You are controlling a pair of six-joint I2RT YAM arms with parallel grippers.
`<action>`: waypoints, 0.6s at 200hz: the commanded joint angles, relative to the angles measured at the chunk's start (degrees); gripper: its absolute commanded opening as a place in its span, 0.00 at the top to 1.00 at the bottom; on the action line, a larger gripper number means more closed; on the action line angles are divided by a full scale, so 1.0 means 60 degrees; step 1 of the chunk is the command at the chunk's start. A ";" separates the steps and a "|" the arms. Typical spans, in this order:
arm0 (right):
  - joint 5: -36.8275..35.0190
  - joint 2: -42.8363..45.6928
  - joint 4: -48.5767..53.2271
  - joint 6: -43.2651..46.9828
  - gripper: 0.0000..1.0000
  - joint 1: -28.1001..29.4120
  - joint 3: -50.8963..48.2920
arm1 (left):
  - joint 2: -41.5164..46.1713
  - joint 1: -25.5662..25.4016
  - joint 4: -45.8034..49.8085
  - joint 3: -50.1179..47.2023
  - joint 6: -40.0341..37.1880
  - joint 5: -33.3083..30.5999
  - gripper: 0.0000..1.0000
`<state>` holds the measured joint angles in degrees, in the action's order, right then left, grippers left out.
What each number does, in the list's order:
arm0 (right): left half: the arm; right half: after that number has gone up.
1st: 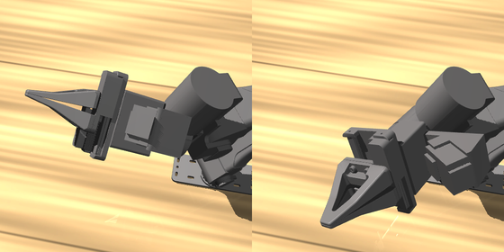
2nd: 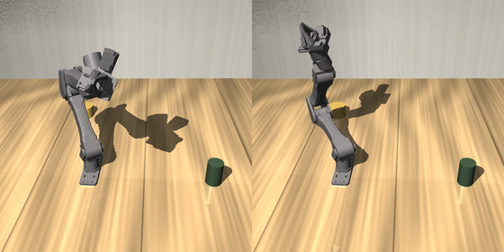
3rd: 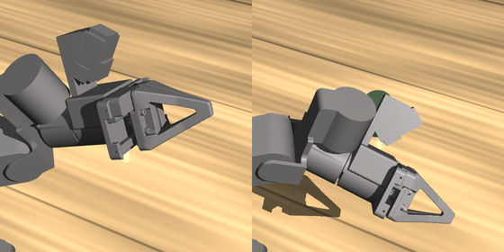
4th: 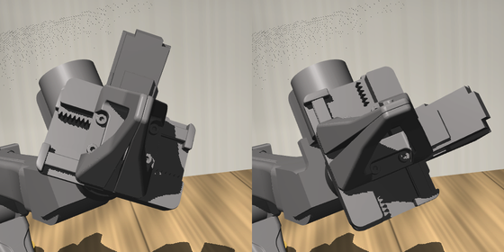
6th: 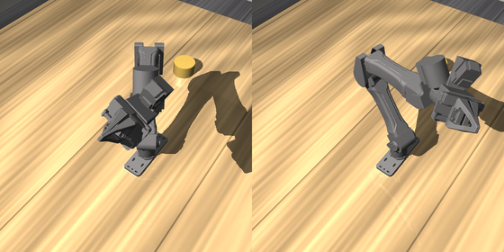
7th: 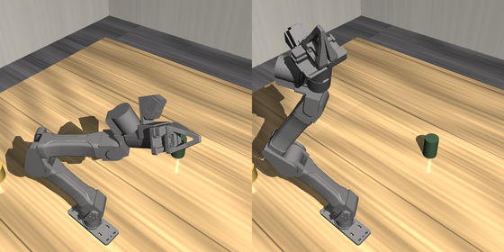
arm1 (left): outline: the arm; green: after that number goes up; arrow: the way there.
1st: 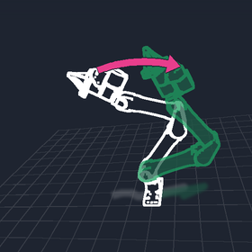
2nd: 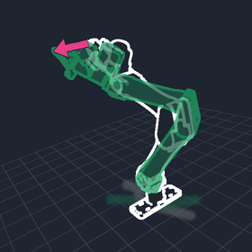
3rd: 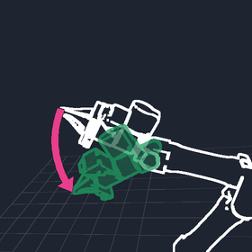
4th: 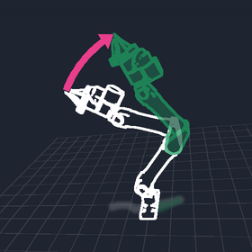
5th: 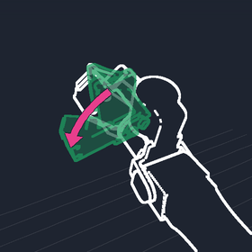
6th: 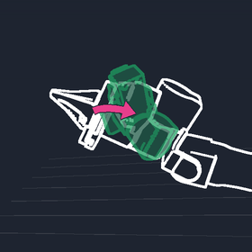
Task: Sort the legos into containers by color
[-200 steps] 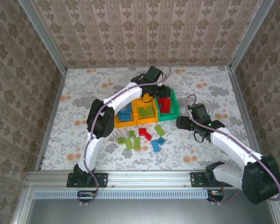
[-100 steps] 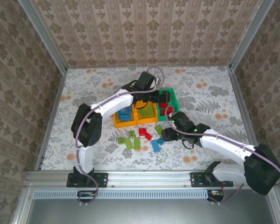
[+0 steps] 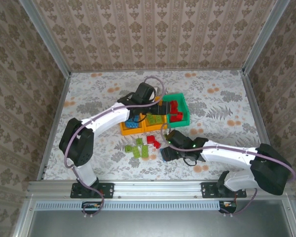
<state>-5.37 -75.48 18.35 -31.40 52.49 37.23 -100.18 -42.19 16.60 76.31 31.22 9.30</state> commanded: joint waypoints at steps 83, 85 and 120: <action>-0.0811 -0.2230 0.0545 -0.1375 0.28 0.1037 0.1416 | 0.1815 0.0251 -0.0358 -0.1716 -0.0222 -0.1546 0.00; -0.0817 -0.2266 0.0549 -0.1374 0.29 0.1037 0.1431 | 0.1825 0.0261 -0.0352 -0.1736 -0.0223 -0.1567 0.00; -0.1119 -0.2917 0.1072 -0.1295 0.35 0.1048 0.1922 | 0.2238 0.0417 -0.0284 -0.2110 -0.0192 -0.1740 0.00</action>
<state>-9.04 -90.45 20.23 -38.50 58.46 45.74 -89.54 -40.40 14.55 65.30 31.20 0.82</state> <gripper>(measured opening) 0.671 0.999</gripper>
